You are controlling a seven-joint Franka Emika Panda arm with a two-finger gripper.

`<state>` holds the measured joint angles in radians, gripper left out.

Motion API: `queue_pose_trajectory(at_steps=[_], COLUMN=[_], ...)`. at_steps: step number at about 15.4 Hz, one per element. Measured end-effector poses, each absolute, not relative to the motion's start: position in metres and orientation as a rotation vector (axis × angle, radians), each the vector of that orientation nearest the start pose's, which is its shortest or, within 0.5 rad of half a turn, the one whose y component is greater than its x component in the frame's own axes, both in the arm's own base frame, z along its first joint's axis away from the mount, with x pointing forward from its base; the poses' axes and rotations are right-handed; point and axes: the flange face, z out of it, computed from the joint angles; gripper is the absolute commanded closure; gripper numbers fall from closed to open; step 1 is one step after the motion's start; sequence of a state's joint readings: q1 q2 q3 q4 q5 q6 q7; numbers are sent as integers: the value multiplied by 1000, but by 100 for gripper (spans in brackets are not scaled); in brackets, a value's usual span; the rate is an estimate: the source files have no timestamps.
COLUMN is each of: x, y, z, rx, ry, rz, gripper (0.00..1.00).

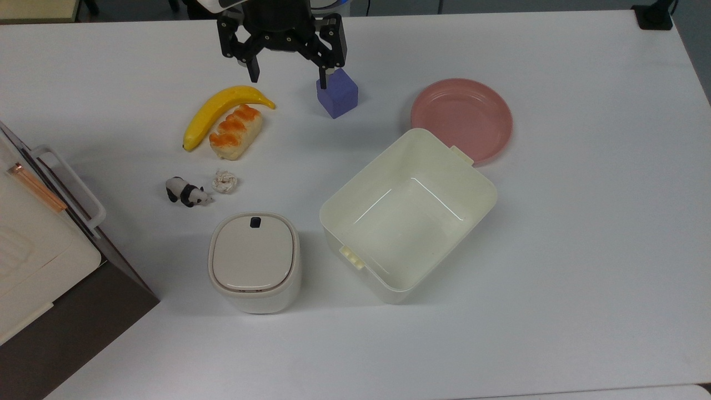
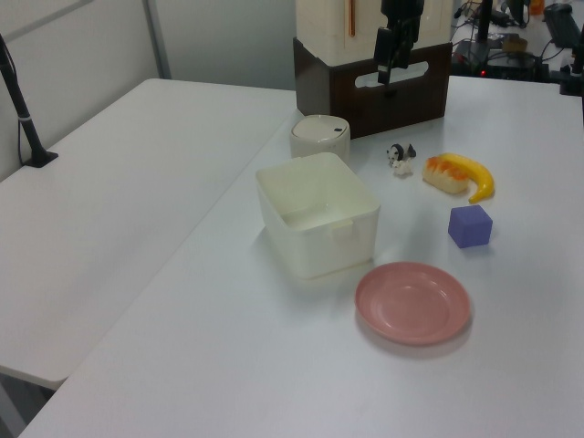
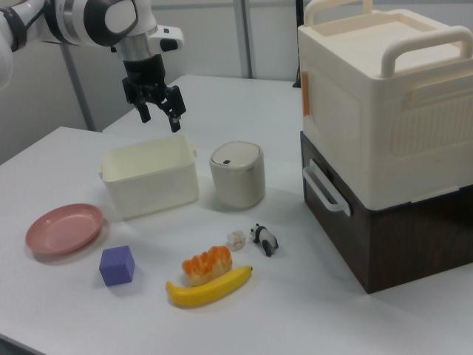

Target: Open the trash can

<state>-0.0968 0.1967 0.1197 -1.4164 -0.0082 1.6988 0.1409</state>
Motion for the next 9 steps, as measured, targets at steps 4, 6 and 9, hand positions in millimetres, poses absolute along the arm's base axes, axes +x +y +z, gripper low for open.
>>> queue_pose_trajectory(at_steps=[4,6,9], x=[622,622,622], y=[5,5,5], z=[593,595,595], rx=[-3121,-3121,-3121], ry=[128,127,126], rz=[-68,-74,-75], gripper=[0,0,0])
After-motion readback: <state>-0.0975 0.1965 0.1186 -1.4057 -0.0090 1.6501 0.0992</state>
